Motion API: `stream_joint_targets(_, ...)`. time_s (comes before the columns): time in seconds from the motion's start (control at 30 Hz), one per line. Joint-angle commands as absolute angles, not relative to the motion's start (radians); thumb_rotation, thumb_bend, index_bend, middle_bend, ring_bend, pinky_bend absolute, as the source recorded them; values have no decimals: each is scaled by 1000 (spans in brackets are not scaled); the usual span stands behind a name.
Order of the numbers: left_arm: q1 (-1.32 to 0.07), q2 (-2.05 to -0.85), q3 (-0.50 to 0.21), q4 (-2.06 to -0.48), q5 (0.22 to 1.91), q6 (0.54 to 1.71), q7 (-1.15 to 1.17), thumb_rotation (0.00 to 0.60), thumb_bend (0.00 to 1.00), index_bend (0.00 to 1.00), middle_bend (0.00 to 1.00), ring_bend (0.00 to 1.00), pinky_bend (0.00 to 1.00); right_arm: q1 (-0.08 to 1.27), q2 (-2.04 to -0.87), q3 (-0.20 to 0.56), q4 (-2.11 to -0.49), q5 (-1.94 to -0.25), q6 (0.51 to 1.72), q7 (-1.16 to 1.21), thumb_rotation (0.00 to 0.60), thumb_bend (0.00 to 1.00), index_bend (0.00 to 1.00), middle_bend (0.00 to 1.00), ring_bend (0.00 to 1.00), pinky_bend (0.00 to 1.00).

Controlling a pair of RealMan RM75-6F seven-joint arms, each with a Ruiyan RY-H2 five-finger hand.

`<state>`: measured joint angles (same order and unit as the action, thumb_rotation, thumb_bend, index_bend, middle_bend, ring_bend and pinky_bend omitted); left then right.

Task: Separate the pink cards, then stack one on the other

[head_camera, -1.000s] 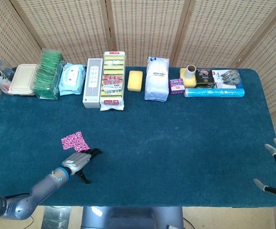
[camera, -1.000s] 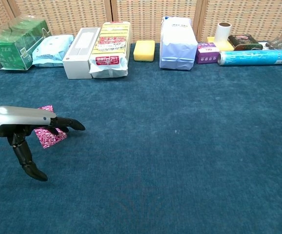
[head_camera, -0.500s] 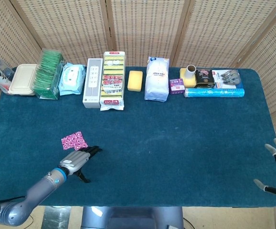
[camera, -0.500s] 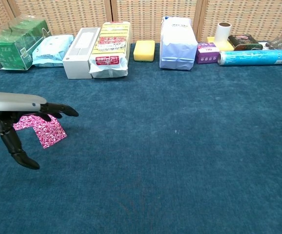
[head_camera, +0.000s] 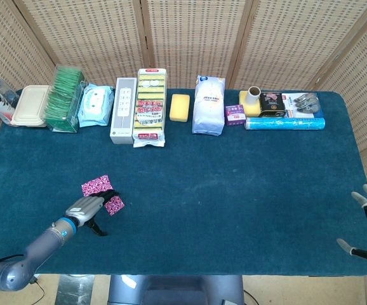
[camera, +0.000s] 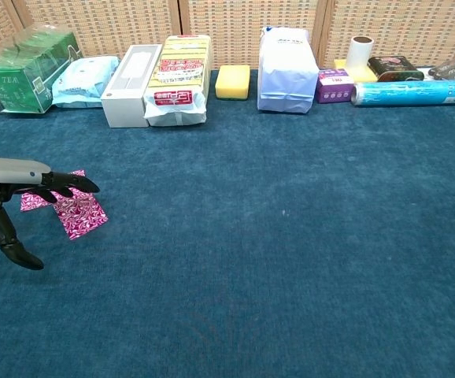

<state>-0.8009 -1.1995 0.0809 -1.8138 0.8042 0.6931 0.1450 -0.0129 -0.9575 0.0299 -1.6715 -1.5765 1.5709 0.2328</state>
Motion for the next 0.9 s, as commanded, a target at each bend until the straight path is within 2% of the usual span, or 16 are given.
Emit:
stream_joint_targets(0.03,-805,-1205,84,-1814,798,688,152,600,44,0,0,0,71,-12,-958,30,-1672,-1576,1570,232,600,0,103,0,0,0)
stream_joint_targets(0.9,-897,-1253,102,-1935,700,759,302,600,45,0,0,0,71,-15,-954,30,-1669,-1573,1573,249,600,0,103,0,0,0)
